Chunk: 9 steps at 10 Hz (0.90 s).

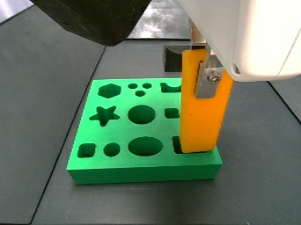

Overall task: Pick up the rectangle object. Move up. Place the rectangle object on the fixture. Regrasp the rectangle object. Move to above the board. Insert the rectangle object.
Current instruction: Insert the rectangle object.

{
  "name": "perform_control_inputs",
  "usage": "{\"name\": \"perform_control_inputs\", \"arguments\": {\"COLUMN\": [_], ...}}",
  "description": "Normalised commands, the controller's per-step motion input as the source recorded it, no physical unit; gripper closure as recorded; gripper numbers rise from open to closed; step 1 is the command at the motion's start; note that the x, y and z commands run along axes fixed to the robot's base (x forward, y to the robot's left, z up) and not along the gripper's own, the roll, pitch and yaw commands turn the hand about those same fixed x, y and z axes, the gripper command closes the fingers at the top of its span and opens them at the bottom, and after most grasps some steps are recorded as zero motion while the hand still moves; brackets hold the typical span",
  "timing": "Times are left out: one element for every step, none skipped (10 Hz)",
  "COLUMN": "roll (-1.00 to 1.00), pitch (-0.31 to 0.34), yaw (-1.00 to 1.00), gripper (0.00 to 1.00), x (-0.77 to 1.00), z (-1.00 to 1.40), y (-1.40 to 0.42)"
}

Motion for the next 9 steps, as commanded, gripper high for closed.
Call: {"name": "perform_control_inputs", "arguments": {"roll": [0.06, 0.11, 0.10, 0.08, 0.06, 0.02, 0.05, 0.07, 0.09], "pitch": [0.000, 0.000, 0.000, 0.000, 0.000, 0.000, 0.000, 0.000, 0.000], "yaw": [0.00, 0.00, -0.04, -0.13, -0.13, -0.06, -0.05, -0.05, -0.03], "gripper": [1.00, 1.00, 1.00, 1.00, 1.00, 1.00, 1.00, 1.00, 1.00], "x": [0.00, -0.03, -0.03, -0.01, 0.00, 0.00, 0.00, 0.00, 0.00], "z": [-0.01, -0.07, -0.03, -0.04, 0.00, 0.00, 0.00, -0.02, -0.04], "y": [0.00, 0.03, 0.00, 0.01, 0.00, 0.00, 0.00, 0.00, 0.00]}}
